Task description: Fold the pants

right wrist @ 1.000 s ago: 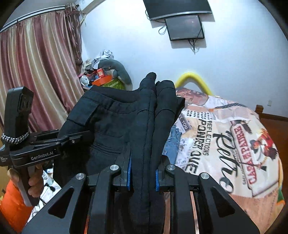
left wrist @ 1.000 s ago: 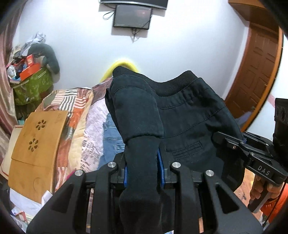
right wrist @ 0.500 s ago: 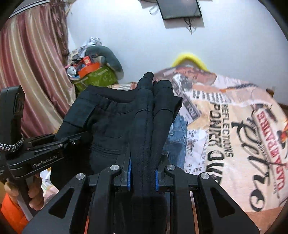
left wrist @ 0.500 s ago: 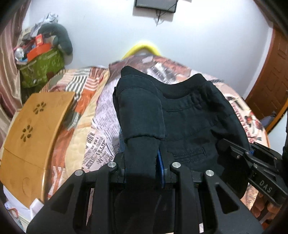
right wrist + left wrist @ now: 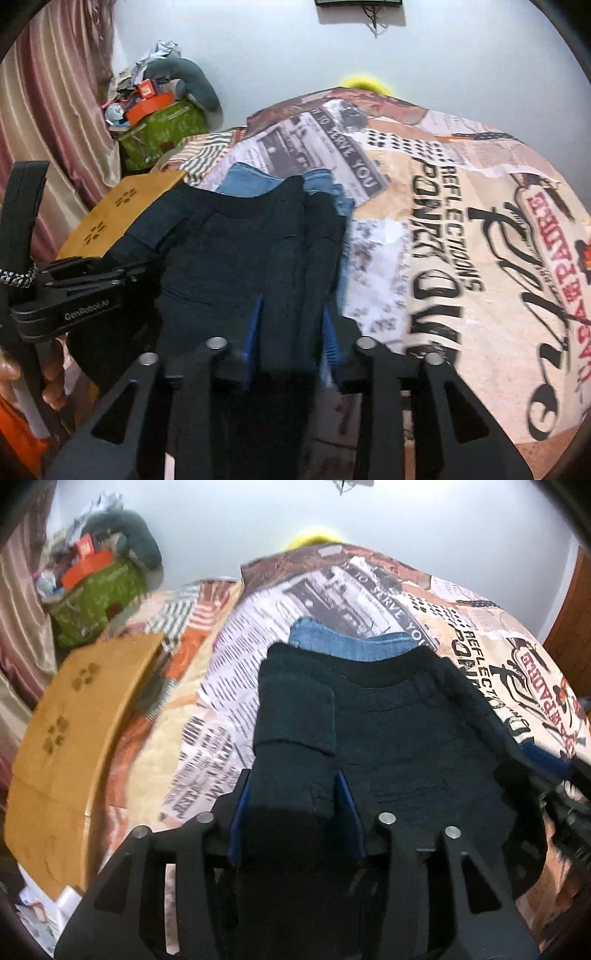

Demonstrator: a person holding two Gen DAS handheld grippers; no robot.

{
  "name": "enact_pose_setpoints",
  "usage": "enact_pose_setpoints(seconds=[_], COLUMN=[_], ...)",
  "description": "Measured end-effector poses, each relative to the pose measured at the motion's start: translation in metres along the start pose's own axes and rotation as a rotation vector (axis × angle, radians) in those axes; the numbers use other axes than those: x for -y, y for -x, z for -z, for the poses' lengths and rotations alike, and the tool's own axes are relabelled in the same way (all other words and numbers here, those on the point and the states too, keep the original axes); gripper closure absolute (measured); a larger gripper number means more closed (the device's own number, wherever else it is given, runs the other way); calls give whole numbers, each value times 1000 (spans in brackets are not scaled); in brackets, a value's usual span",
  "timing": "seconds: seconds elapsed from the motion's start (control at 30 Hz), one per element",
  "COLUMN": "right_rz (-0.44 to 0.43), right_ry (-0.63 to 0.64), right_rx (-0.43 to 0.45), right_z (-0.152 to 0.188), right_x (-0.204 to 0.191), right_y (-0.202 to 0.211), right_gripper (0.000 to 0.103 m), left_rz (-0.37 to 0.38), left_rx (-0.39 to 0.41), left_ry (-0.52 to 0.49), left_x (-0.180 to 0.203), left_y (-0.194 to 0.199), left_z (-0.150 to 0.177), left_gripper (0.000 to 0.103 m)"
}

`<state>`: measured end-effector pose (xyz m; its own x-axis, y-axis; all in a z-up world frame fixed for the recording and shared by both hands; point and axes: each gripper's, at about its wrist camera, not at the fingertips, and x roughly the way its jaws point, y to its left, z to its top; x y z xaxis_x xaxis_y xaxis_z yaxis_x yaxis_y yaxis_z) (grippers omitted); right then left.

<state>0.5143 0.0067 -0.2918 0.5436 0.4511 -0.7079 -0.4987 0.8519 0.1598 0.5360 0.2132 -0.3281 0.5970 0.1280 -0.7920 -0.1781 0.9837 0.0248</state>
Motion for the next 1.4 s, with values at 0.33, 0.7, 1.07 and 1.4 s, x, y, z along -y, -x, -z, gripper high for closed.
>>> enact_pose_setpoints(seconds=[0.33, 0.7, 1.07, 1.4], right_rz=[-22, -55, -79, -92], right_ry=[-49, 50, 148, 107], right_rx=[169, 427, 624, 663], right_z=[-11, -5, 39, 85], right_x=[8, -36, -85, -99], right_y=[104, 271, 398, 423], right_gripper=[54, 54, 54, 39], left_rz=[15, 60, 55, 37], left_rx=[156, 483, 707, 774], left_ry=[-36, -59, -7, 15], left_x=[14, 37, 31, 31], left_y=[112, 319, 469, 519], left_z=[4, 32, 99, 165], left_gripper=[40, 20, 11, 2])
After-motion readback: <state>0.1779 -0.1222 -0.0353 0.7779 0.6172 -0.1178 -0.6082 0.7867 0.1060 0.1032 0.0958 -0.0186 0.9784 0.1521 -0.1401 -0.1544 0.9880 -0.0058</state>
